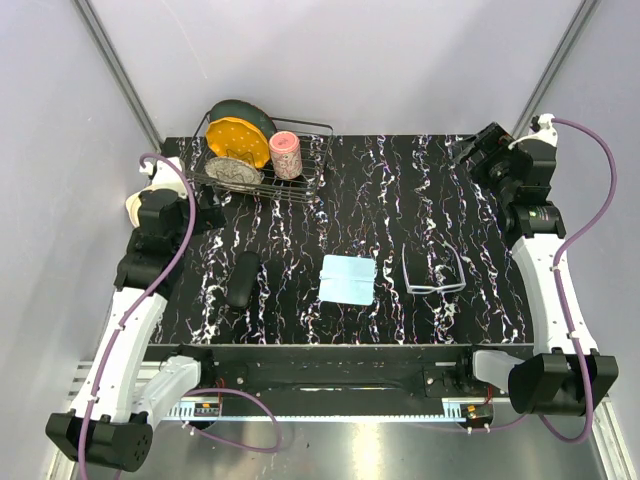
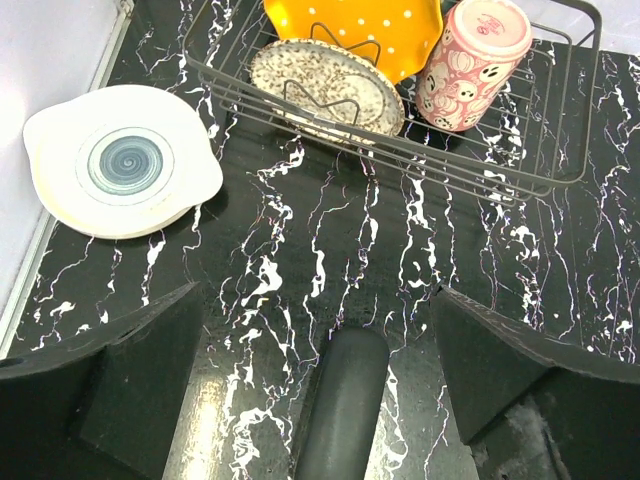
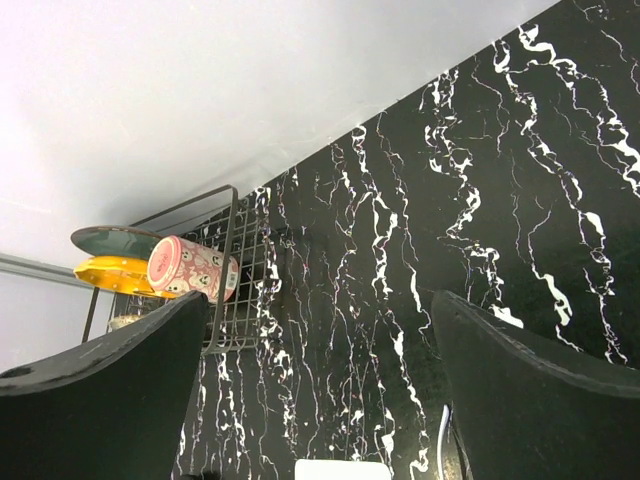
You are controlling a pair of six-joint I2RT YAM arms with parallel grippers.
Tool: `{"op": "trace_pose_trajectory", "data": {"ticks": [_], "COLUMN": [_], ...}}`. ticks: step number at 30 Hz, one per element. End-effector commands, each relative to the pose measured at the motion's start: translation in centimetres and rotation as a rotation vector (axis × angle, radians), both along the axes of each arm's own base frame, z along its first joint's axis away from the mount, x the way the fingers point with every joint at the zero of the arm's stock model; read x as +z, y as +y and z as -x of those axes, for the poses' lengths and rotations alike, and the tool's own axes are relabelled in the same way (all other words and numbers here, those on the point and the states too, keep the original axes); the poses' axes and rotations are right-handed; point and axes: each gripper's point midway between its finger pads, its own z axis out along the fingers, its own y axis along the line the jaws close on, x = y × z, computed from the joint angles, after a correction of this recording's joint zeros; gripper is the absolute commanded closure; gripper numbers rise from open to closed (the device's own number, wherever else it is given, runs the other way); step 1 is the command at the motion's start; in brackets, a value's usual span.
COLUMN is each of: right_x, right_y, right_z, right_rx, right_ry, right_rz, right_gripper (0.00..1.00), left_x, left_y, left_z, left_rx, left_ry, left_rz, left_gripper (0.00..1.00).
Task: Organize the sunglasses
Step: Rotate the sunglasses case at the center of the board.
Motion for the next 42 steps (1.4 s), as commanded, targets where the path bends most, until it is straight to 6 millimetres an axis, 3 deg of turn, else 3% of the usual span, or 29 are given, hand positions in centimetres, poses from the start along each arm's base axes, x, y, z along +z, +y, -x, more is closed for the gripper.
{"op": "trace_pose_trajectory", "data": {"ticks": [1,7,10,12,16,17,18,20,23,24,25,27,31,34,39,42], "right_x": [1.7,0.2,-0.8,-1.6,-4.0,-4.7,-5.2,-7.1,-9.1,-9.6,-10.1,-11.0,-12.2,-13.1,-14.4,-15.3], "right_y": [0.7,2.7,4.1,5.0,8.4,10.8,11.7,14.3,16.0,17.6,17.6,19.7,22.5,24.3,26.5,27.9], "right_z": [0.0,0.1,0.3,0.7,1.8,2.4,2.6,3.3,3.7,4.5,4.5,5.4,7.0,8.2,9.6,10.3], "right_rx": [0.032,0.162,0.244,0.272,0.337,0.395,0.408,0.448,0.426,0.452,0.417,0.435,0.454,0.472,0.508,0.536], "right_ry": [-0.036,0.026,0.051,0.069,0.142,0.159,0.177,0.239,0.311,0.322,0.336,0.362,0.399,0.407,0.422,0.430], "right_rz": [-0.023,-0.007,-0.008,-0.004,0.043,0.078,0.093,0.117,0.156,0.173,0.196,0.193,0.187,0.224,0.252,0.279], "right_gripper": [0.00,0.00,0.00,0.00,0.00,0.00,0.00,0.00,0.00,0.00,0.01,0.02,0.06,0.12,0.14,0.14], "left_x": [0.9,-1.1,-4.1,-7.7,-12.4,-13.0,-13.8,-14.2,-14.8,-15.2,-15.5,-16.9,-19.1,-20.5,-24.0,-24.9], "left_y": [0.5,0.0,0.1,1.2,1.2,0.4,0.0,-0.9,-1.6,-1.8,-1.9,-1.4,0.3,1.9,0.6,0.2], "left_z": [-0.4,-0.4,-0.1,0.6,2.2,2.2,2.4,2.3,2.2,2.3,2.5,3.3,4.8,5.3,5.2,5.1], "left_rx": [0.049,0.075,0.108,0.185,0.228,0.199,0.190,0.163,0.143,0.140,0.144,0.204,0.343,0.436,0.407,0.398], "left_ry": [-0.038,0.009,0.127,0.284,0.508,0.532,0.557,0.567,0.585,0.602,0.615,0.666,0.715,0.727,0.872,0.884], "left_rz": [0.024,0.102,0.108,0.084,0.098,0.127,0.144,0.184,0.229,0.238,0.247,0.259,0.271,0.253,0.307,0.320], "left_gripper": [0.01,0.01,0.01,0.01,0.01,0.01,0.01,0.01,0.01,0.01,0.01,0.01,0.13,0.30,0.52,0.53]}}
